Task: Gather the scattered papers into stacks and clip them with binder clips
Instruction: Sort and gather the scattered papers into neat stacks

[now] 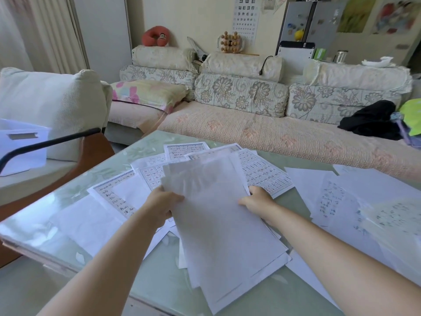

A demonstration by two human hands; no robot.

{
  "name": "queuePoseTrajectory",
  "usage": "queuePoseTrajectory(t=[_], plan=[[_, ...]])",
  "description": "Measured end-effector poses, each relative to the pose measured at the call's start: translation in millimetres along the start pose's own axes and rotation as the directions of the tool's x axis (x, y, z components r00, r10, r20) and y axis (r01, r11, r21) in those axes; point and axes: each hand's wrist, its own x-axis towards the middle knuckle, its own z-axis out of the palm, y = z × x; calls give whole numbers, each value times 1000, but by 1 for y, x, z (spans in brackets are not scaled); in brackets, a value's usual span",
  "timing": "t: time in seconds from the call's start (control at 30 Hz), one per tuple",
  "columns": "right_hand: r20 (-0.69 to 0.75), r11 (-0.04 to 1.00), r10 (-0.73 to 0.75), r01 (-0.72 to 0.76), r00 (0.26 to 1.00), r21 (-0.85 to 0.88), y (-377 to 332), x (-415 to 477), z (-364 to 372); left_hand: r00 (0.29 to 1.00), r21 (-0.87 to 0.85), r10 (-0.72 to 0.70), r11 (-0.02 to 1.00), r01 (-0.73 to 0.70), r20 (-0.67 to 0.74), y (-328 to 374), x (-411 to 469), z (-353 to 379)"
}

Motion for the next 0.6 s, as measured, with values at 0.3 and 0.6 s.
queuePoseTrajectory(t=[0.3,0.6], plan=[[17,948,-226,216,974,233,-4,-34,-44,930,-139,293,954,-267,220,47,-35,21],[-294,880,-313,392,903,268,-20,-85,-94,787,83,616,786,-613,-18,72,-73,84]])
